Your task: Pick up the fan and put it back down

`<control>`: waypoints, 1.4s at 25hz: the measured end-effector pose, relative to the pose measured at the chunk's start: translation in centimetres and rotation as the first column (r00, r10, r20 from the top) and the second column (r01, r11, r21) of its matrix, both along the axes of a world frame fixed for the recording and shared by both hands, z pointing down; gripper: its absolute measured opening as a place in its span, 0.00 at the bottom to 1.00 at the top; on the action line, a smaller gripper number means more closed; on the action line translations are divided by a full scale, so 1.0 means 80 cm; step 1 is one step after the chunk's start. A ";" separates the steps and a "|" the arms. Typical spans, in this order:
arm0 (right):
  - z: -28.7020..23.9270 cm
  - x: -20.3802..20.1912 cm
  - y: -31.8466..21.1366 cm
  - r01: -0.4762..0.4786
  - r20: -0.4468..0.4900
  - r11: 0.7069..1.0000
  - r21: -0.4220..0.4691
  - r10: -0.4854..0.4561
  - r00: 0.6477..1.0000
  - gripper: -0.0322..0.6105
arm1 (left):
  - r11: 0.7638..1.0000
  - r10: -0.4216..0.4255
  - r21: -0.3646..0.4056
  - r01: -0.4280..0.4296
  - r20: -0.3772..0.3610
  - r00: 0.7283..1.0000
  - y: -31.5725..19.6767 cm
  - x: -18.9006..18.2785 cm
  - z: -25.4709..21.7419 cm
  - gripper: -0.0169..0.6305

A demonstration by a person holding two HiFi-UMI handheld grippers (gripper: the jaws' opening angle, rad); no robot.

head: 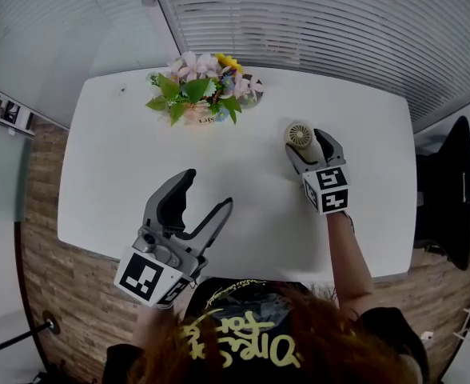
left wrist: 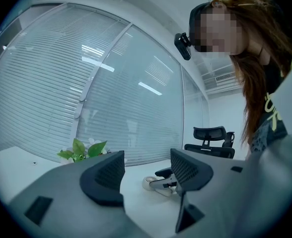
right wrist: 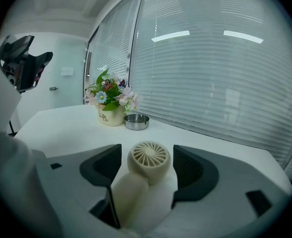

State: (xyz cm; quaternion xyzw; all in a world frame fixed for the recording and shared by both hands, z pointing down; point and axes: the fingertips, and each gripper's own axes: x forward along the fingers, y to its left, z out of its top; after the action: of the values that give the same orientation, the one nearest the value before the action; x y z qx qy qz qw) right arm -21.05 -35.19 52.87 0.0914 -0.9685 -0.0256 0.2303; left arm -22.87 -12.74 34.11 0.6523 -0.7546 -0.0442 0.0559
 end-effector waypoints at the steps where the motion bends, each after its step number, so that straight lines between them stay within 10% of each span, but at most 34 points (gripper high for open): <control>1: -0.006 0.002 0.002 0.001 0.011 1.000 0.001 -0.001 1.000 0.53 | 1.000 0.001 0.001 -0.001 0.004 1.000 0.000 0.002 -0.002 0.46; 20: -0.208 0.108 0.057 0.094 0.384 0.995 0.041 -0.103 0.918 0.53 | 0.994 0.062 0.078 -0.070 0.096 0.993 -0.035 0.086 -0.052 0.46; 35: -0.273 0.200 0.086 0.162 0.477 0.981 0.104 -0.192 0.858 0.53 | 0.988 0.088 0.115 -0.104 0.138 0.987 -0.053 0.156 -0.074 0.46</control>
State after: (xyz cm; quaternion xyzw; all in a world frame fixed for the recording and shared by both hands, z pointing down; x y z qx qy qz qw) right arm -5.08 -28.30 31.00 0.0126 -0.9982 -0.0519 -0.0255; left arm -10.35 -16.96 28.15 0.6916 -0.7202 -0.0439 -0.0320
